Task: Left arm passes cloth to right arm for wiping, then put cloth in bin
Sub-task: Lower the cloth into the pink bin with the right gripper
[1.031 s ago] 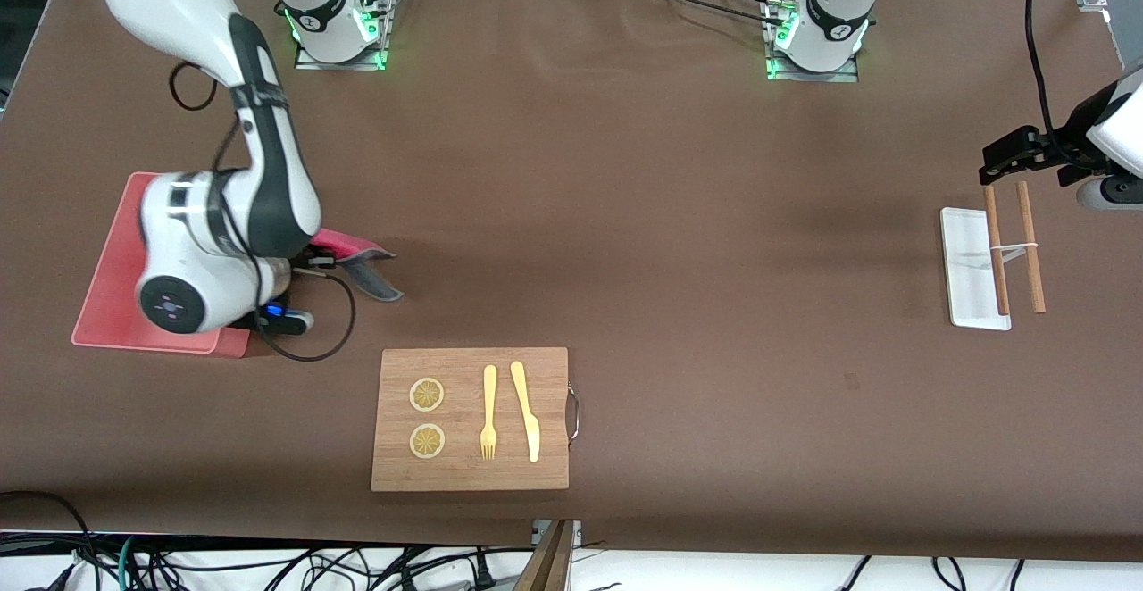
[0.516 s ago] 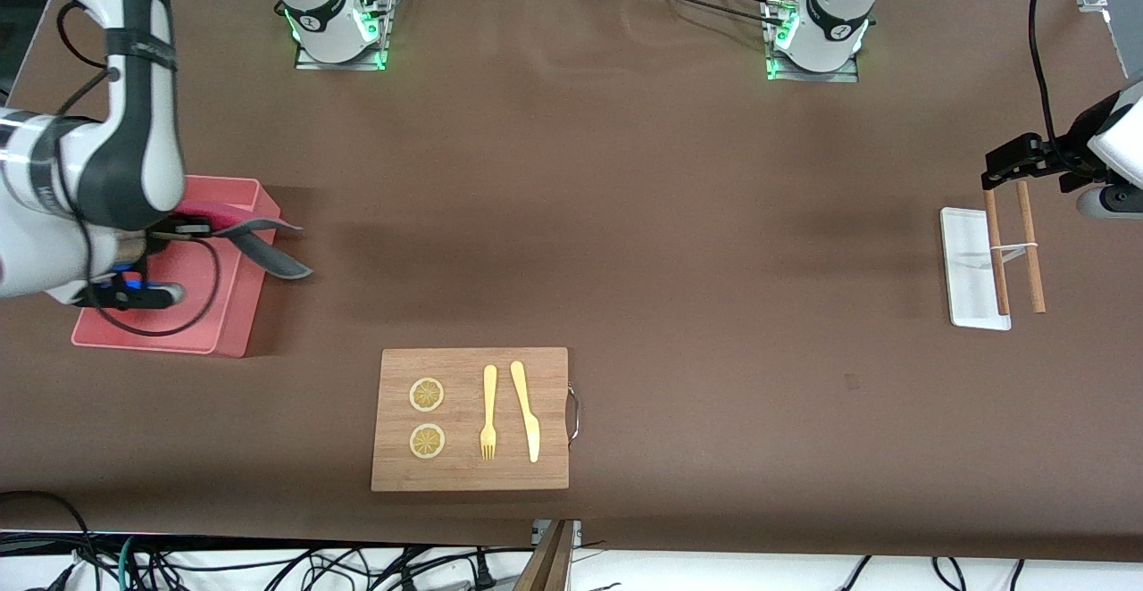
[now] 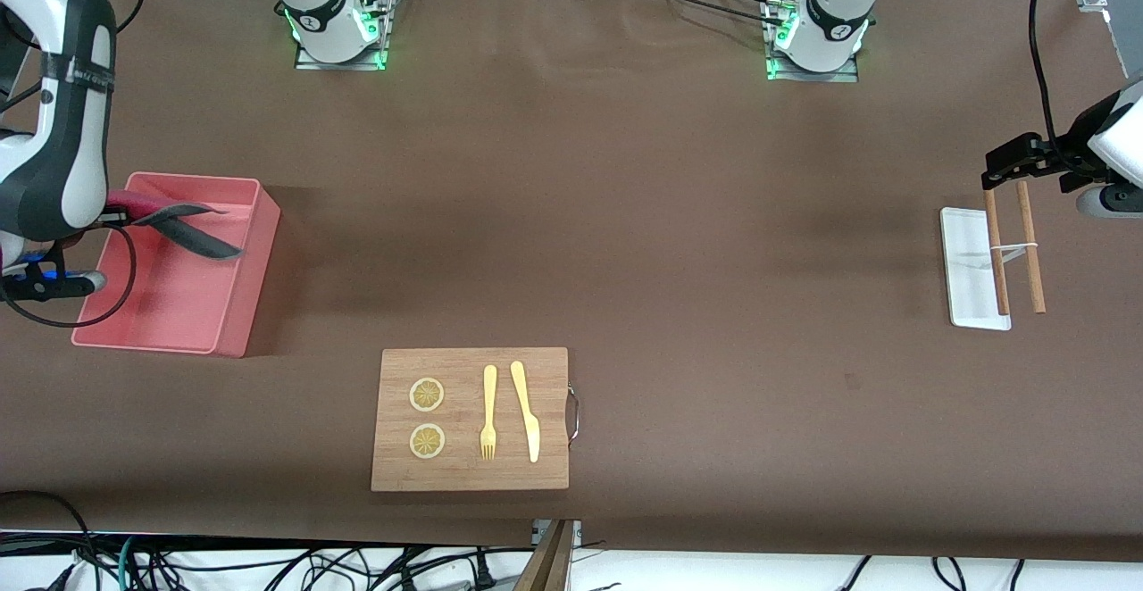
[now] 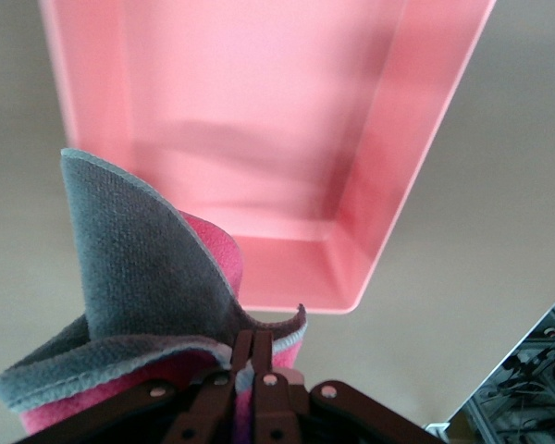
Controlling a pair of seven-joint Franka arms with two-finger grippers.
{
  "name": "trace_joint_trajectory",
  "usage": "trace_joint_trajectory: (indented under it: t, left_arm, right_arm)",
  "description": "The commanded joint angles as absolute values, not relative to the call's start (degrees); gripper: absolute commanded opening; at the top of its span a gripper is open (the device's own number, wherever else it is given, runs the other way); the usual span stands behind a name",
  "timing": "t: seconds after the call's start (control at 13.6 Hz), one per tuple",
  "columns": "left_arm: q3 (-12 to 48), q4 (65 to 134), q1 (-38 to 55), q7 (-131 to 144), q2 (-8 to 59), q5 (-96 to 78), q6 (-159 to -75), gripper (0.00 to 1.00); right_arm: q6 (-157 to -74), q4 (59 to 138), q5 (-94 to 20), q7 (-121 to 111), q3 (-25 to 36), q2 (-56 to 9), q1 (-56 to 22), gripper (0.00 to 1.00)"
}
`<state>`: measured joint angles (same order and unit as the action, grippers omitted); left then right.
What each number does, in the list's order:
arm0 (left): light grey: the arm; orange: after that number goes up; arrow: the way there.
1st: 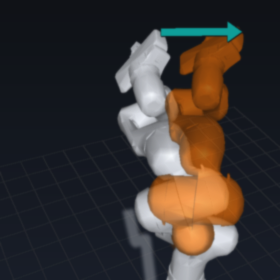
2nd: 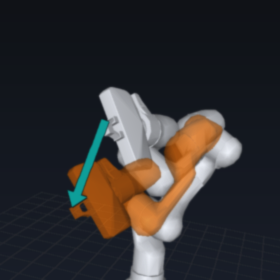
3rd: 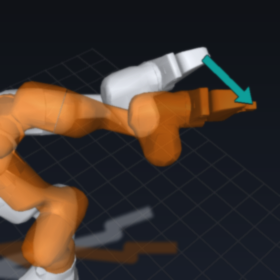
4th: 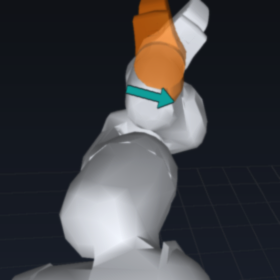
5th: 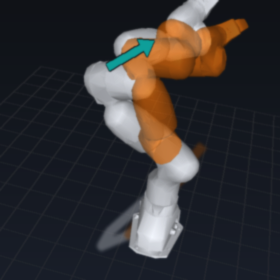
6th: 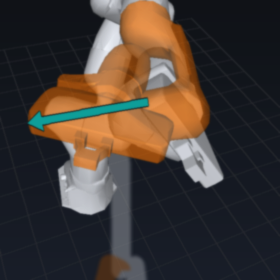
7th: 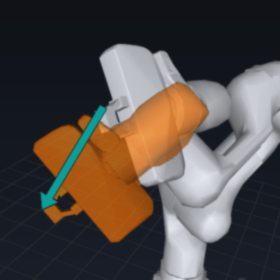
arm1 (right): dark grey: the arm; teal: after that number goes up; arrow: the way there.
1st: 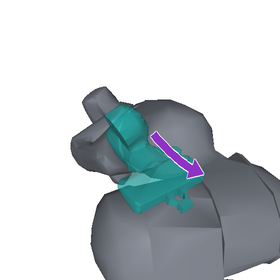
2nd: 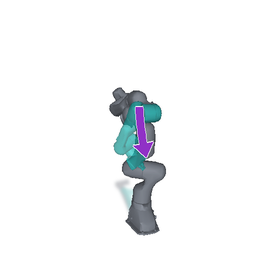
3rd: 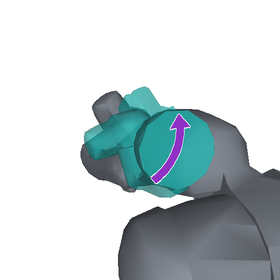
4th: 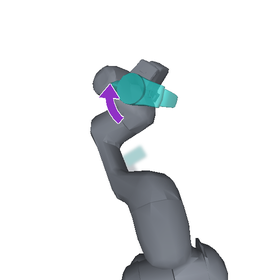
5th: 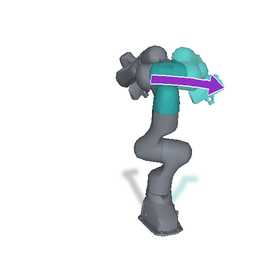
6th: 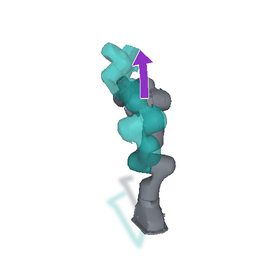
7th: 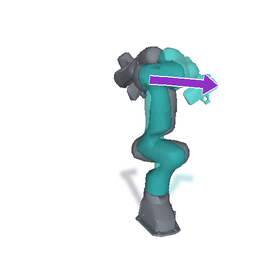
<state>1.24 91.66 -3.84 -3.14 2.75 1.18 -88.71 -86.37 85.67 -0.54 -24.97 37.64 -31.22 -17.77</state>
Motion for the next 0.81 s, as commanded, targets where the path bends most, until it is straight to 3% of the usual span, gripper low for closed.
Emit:
trace_joint_trajectory:
  t: [0.0, 0.74]
  left_arm:
    - [1.4, 90.3, -4.0, -4.3, 3.3, 1.7, -88.3, 1.0]
    - [1.4, 90.3, -4.0, -3.9, 3.3, 1.7, -88.2, 1.0]
  right_arm:
    - [-89.2, 85.7, 0.0, -28.7, 37.4, -33.7, -15.8, 0.0]
    - [-100.3, 89.1, -2.7, -30.9, 35.3, -39.0, -14.4, 0.0]
